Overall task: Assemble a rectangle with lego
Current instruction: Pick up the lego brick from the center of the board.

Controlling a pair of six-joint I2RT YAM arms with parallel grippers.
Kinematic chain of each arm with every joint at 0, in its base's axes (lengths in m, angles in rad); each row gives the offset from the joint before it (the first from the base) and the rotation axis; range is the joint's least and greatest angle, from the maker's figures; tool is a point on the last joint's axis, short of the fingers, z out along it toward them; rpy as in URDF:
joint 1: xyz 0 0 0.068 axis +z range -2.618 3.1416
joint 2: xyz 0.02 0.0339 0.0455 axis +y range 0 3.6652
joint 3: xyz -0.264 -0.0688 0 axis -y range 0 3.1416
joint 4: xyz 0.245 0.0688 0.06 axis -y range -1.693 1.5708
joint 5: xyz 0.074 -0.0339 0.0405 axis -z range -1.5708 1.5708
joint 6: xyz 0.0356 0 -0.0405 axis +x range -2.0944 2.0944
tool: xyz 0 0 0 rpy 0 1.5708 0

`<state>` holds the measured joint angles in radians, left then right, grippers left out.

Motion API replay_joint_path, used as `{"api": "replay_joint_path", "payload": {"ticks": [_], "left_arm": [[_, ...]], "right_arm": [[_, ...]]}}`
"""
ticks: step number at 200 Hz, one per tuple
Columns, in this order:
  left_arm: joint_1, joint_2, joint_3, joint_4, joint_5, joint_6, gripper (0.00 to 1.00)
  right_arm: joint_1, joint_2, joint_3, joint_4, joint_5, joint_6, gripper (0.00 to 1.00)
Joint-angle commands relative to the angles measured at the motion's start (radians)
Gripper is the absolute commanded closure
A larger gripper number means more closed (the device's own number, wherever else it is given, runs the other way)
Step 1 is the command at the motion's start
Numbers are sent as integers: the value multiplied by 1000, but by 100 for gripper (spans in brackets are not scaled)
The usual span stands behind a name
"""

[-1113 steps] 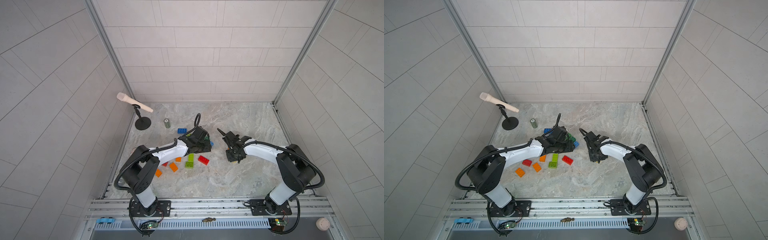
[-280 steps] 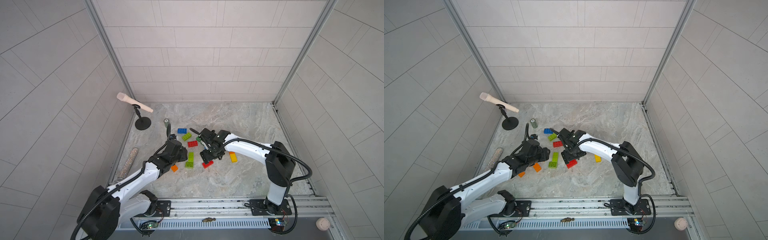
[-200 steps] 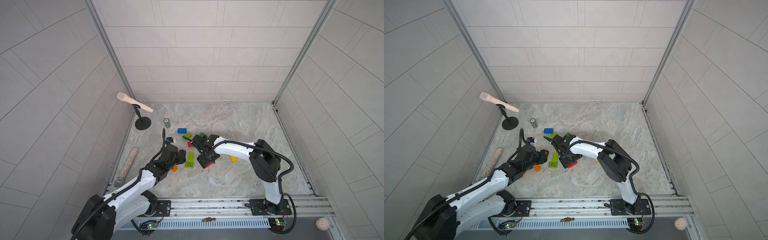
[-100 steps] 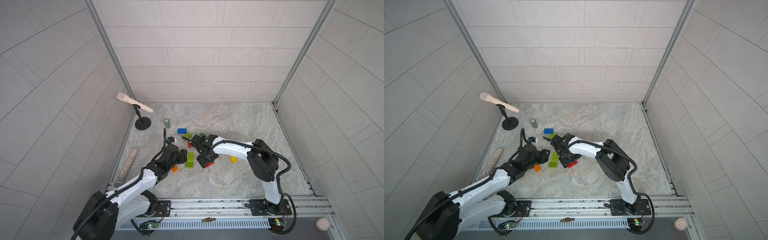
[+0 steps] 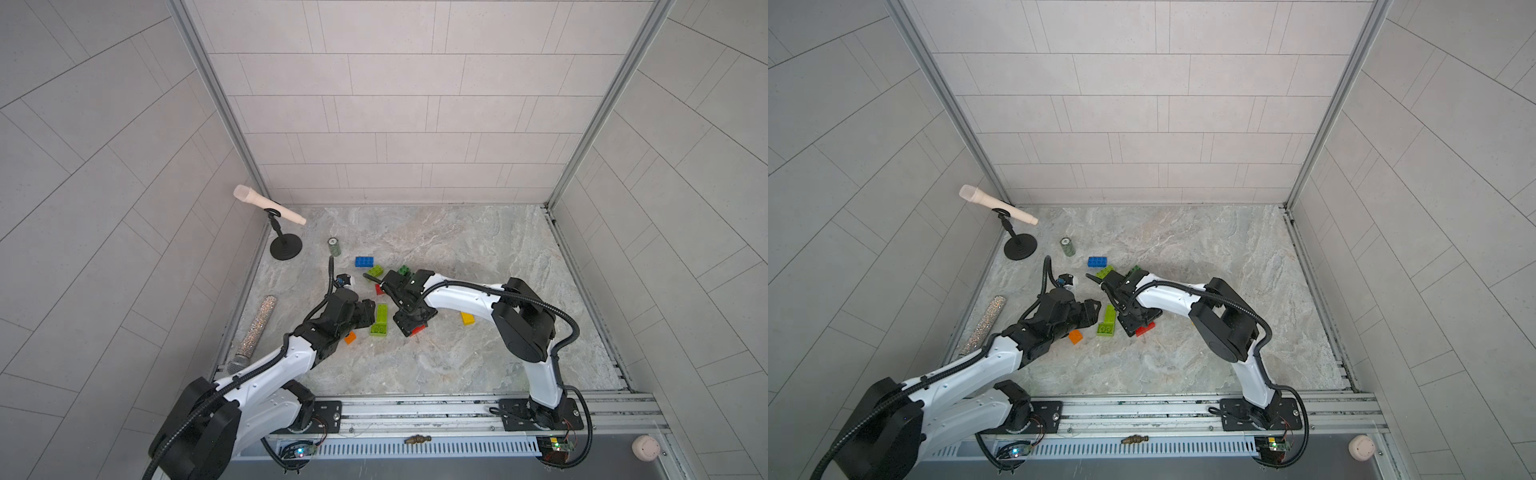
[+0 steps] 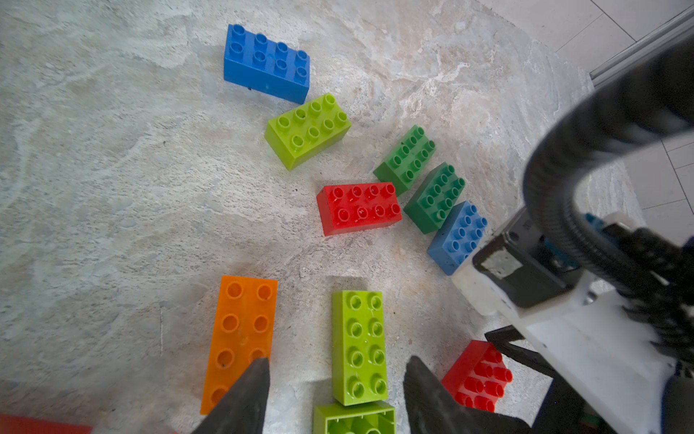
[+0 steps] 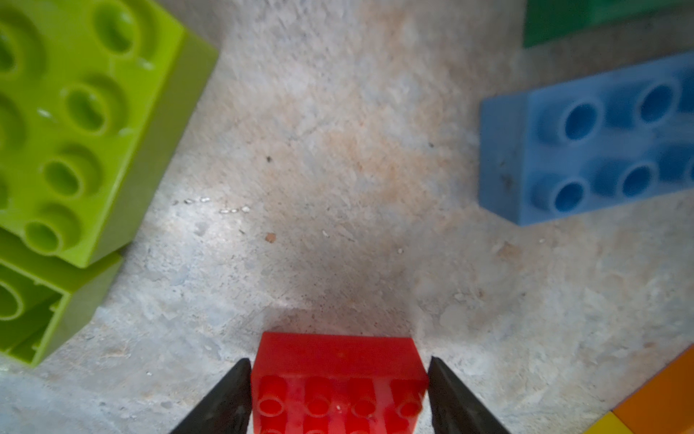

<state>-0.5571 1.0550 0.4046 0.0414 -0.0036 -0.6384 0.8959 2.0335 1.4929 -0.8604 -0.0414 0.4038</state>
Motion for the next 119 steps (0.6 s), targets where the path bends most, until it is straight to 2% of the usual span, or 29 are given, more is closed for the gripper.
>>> {"api": "replay_joint_path", "payload": {"ticks": [1, 46, 70, 96, 119], "left_arm": [[0, 4, 15, 17, -4, -4, 38], [-1, -16, 35, -4, -15, 6, 40], [-12, -51, 59, -10, -17, 90, 41], [-151, -34, 72, 94, -106, 300, 41], [-273, 94, 116, 233, -86, 456, 40]], "right_arm": [[-3, 7, 0, -10, 7, 9, 27], [-33, -92, -19, -12, -7, 27, 40], [-91, -207, -52, -33, -68, 25, 45], [-188, -335, -119, -85, -117, -20, 53], [-317, -437, -198, -127, -118, -81, 60]]}}
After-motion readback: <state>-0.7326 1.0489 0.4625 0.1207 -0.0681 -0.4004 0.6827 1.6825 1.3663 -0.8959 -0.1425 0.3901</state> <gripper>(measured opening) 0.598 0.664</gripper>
